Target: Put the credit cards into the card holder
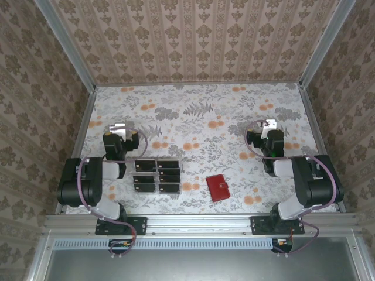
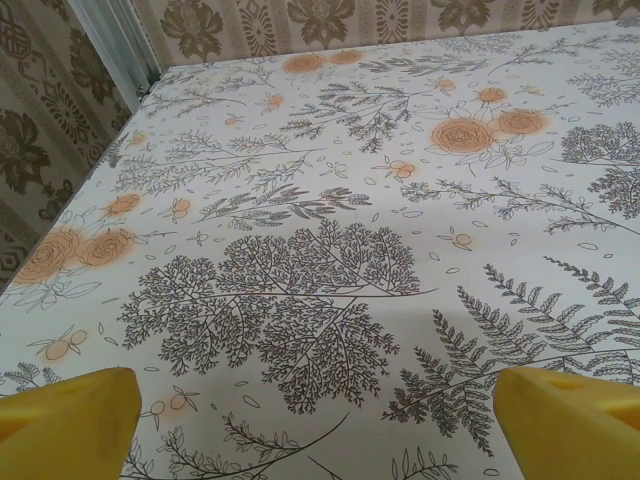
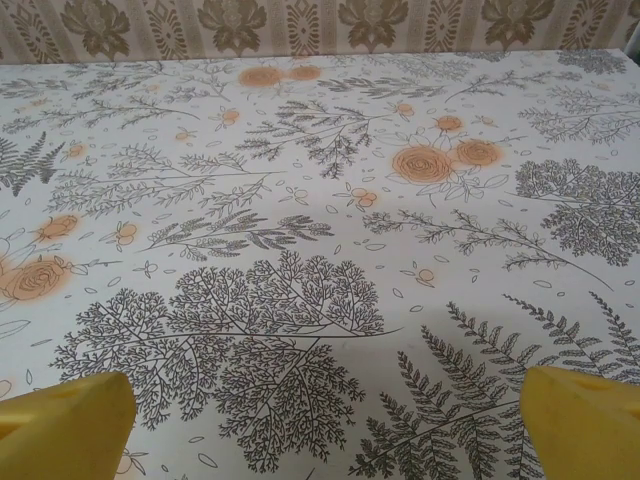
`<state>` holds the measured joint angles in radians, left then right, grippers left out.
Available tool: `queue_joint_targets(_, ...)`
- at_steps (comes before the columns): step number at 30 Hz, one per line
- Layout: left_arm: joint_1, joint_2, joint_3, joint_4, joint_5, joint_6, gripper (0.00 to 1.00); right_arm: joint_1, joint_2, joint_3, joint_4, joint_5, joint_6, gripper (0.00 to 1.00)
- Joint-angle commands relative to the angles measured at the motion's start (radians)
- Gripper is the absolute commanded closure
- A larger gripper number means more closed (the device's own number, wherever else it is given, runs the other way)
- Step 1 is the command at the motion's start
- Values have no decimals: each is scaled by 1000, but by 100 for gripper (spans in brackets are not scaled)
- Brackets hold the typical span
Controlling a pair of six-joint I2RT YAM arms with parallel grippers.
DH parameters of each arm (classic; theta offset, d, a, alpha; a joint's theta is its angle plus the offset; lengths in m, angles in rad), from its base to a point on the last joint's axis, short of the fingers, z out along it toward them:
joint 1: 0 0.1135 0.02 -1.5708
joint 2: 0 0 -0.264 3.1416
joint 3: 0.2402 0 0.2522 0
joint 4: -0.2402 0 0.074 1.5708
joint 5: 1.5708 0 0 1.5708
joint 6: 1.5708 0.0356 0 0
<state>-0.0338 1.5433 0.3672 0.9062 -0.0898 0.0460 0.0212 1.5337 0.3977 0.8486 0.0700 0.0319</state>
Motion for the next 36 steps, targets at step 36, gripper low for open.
queue_joint_targets(36,10,-405,128,-533,-144,-208,0,-27,-458,219,-782,-61,412,0)
